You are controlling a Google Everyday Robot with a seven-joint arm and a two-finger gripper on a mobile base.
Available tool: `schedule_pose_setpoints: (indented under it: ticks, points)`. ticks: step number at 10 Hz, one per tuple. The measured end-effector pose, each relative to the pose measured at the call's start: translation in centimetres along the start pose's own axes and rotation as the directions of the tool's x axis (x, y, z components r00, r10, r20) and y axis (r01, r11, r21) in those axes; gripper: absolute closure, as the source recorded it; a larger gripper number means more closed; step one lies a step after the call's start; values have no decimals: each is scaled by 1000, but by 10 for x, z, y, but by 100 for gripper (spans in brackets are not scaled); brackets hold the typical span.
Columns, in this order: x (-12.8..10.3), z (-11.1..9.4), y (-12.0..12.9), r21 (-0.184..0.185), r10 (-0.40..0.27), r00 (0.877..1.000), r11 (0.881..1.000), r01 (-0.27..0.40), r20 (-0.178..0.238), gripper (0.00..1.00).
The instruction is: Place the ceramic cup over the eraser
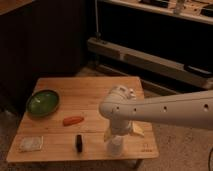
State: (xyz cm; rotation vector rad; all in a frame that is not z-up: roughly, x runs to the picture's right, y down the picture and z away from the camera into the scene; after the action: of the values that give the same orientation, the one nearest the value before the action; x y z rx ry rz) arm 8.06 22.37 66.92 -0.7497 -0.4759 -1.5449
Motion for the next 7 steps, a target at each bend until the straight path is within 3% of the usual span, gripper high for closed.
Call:
schedule_pose_setpoints:
  ticks: [3, 7]
  points:
    - [0, 1, 0, 1, -2, 1000, 1000, 2, 0, 4]
    - [2, 5, -5, 69, -10, 1000, 998, 11, -14, 4]
